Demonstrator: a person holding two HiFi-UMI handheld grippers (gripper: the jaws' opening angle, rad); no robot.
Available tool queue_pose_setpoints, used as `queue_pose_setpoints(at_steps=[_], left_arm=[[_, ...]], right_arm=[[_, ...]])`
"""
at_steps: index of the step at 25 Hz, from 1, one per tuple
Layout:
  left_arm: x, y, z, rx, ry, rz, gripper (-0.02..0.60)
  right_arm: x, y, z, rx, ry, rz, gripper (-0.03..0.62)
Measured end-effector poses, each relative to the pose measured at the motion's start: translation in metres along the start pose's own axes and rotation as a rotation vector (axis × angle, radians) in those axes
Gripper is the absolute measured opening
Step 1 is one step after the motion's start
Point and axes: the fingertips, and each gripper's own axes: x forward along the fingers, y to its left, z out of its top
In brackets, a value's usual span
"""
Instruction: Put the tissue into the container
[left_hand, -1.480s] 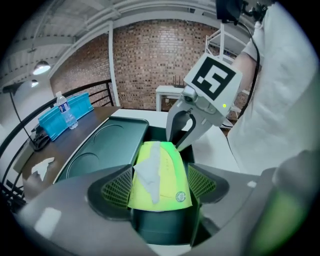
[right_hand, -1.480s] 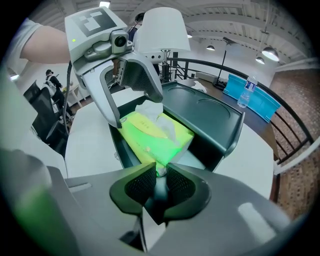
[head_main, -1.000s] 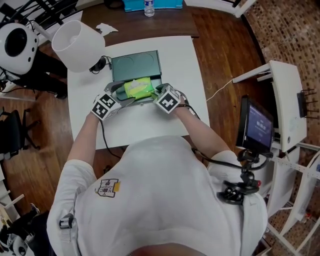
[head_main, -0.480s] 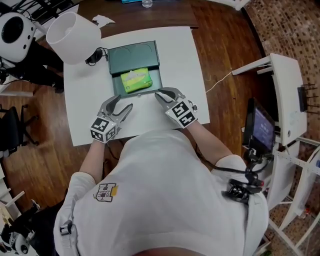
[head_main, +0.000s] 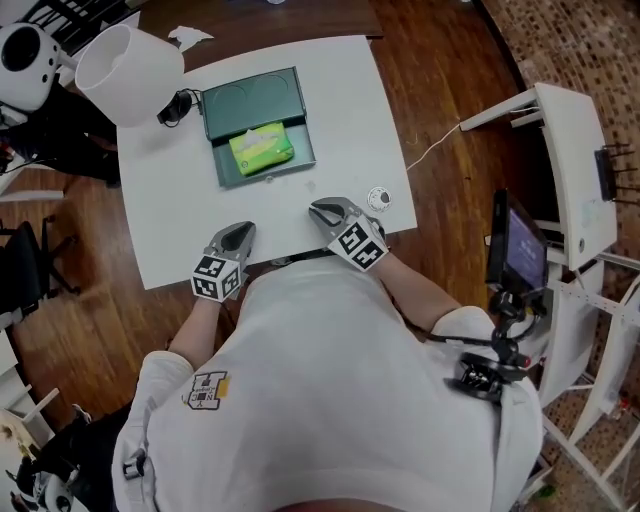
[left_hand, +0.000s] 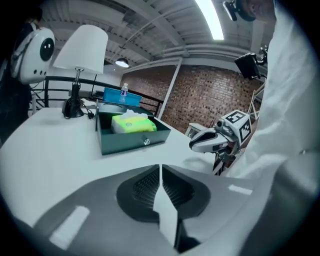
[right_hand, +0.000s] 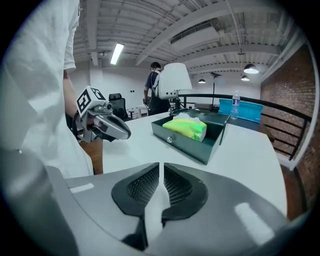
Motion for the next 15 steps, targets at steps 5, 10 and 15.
queue_pose_setpoints(at_steps=[5, 10, 15], left_arm=[[0.001, -0.001, -0.034, 0.005, 0.069, 0.013, 0.000], [0.004, -0.006, -0.041, 0.017, 0.100, 0.006, 0.000], [0.007, -0.011, -0.042, 0.025, 0.100, 0.000, 0.000]], right_arm=[[0.005, 0.010, -0.021, 0.025, 0.041, 0.004, 0.014], [0.011, 0.012, -0.027, 0.037, 0.067, 0.004, 0.008], [0.011, 0.013, -0.026, 0.021, 0.070, 0.003, 0.006]])
